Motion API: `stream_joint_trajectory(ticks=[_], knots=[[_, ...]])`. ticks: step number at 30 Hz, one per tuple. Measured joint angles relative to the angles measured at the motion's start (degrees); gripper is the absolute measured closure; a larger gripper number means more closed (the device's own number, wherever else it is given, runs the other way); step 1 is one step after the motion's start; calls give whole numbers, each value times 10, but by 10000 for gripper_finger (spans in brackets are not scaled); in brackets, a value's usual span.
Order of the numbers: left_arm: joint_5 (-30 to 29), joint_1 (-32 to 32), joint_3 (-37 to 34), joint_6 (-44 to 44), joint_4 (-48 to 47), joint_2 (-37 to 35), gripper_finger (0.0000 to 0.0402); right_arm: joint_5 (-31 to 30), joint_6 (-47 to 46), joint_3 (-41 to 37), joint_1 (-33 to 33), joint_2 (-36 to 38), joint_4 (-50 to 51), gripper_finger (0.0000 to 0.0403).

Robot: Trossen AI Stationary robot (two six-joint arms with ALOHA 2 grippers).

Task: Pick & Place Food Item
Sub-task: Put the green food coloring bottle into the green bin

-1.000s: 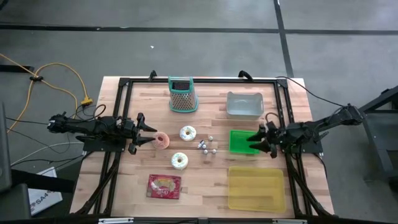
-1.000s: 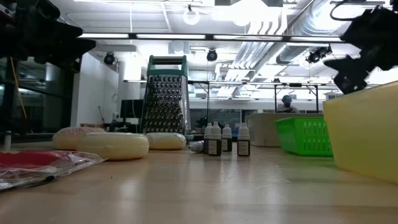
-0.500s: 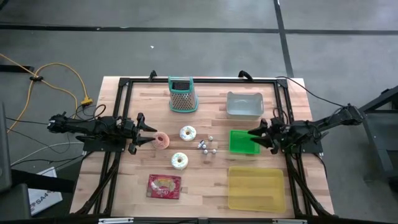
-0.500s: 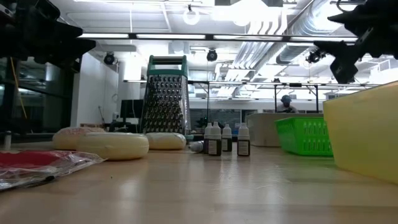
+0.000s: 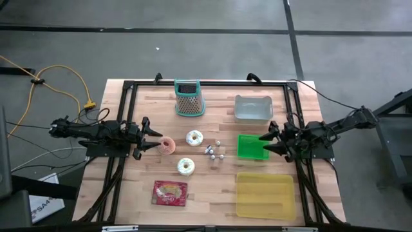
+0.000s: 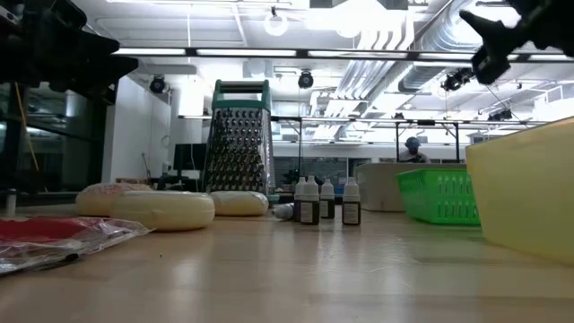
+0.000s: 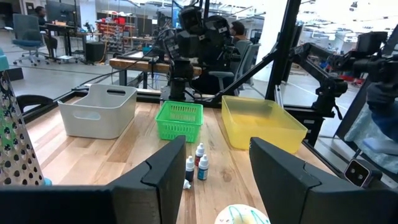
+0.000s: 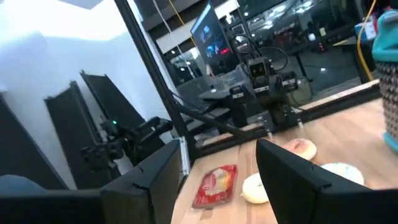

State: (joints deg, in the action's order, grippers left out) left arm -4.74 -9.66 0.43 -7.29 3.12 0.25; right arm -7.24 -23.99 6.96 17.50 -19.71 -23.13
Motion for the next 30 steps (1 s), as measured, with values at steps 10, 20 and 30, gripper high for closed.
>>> stream_joint_trajectory(ticks=[10,20,30], knots=[[0,0,0,0,0,0,232,-31,57,114,0,-164,67,205],[0,0,0,0,0,0,232,-34,96,213,-6,-308,67,205],[0,0,0,0,0,0,232,-33,110,310,-74,-447,66,205]])
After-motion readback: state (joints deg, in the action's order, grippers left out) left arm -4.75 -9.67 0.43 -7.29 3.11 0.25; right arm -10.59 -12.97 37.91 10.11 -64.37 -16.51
